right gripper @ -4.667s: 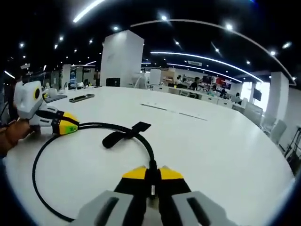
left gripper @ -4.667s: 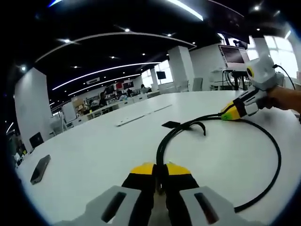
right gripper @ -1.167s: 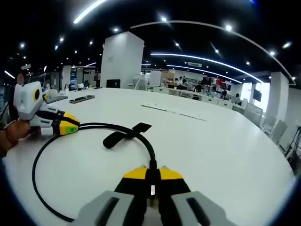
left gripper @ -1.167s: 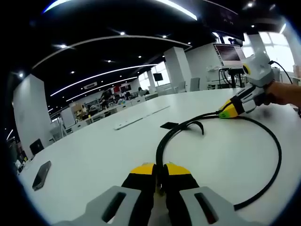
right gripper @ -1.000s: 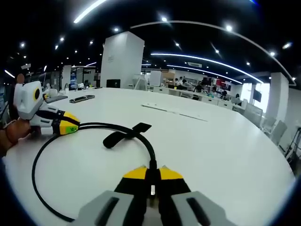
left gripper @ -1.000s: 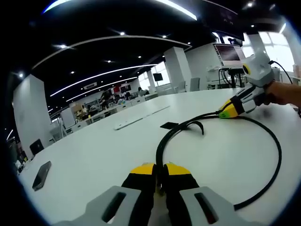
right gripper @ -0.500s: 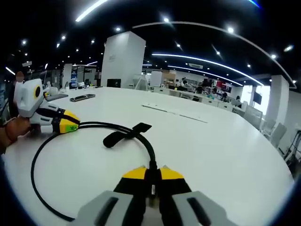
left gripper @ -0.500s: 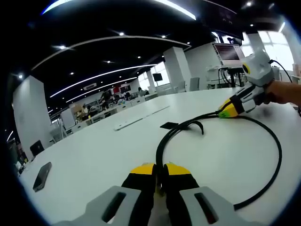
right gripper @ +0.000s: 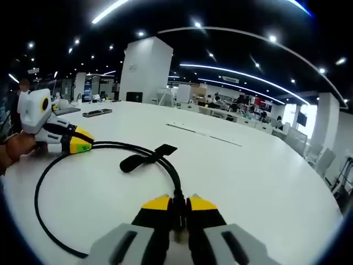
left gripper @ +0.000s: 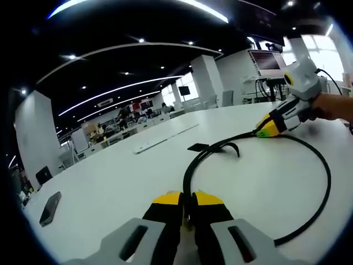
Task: Find the charging cable on the desk, coil it up and secure with Velcro.
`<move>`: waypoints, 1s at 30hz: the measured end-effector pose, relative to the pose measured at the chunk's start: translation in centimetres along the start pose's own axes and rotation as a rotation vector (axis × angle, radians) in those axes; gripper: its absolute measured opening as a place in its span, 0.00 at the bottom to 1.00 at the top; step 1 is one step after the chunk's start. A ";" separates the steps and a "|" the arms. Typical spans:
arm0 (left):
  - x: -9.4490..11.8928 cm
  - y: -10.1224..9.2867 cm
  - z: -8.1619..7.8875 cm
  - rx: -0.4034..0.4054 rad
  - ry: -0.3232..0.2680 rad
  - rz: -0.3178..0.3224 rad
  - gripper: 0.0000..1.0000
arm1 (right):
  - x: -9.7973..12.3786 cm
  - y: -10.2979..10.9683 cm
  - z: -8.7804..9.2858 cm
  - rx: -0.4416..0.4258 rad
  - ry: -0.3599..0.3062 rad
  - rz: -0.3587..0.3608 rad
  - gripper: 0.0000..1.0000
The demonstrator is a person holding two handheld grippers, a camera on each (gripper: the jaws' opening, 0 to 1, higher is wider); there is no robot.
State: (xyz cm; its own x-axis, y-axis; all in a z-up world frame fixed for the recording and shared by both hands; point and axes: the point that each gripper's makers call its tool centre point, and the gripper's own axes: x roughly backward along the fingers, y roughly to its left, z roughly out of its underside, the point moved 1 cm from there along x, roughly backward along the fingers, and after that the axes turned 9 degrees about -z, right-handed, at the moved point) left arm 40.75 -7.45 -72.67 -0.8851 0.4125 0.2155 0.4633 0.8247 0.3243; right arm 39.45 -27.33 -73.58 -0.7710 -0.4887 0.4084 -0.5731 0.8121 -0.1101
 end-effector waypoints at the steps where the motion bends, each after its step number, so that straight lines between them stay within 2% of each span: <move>1: 0.0 0.0 0.0 -0.001 0.000 0.000 0.08 | 0.0 0.0 0.0 -0.002 -0.001 0.000 0.12; 8: 0.0 0.0 0.0 -0.002 0.000 0.000 0.08 | 0.1 0.0 0.0 -0.012 -0.005 -0.002 0.19; 15: 0.0 0.0 0.0 -0.001 0.000 0.001 0.08 | 0.1 -0.1 -0.8 -0.004 -0.021 0.001 0.21; 26: -0.1 0.1 0.0 -0.001 0.000 0.002 0.08 | 0.2 1.2 -3.7 0.037 -0.074 -0.017 0.24; 30: -0.1 0.1 0.0 0.000 0.000 0.002 0.08 | -0.6 2.6 -4.5 0.064 -0.078 -0.043 0.26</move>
State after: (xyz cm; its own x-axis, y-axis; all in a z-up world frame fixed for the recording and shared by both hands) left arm 40.88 -7.39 -72.65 -0.8841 0.4141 0.2165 0.4652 0.8238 0.3241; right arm 39.66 -23.55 -70.04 -0.7630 -0.5484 0.3423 -0.6210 0.7688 -0.1526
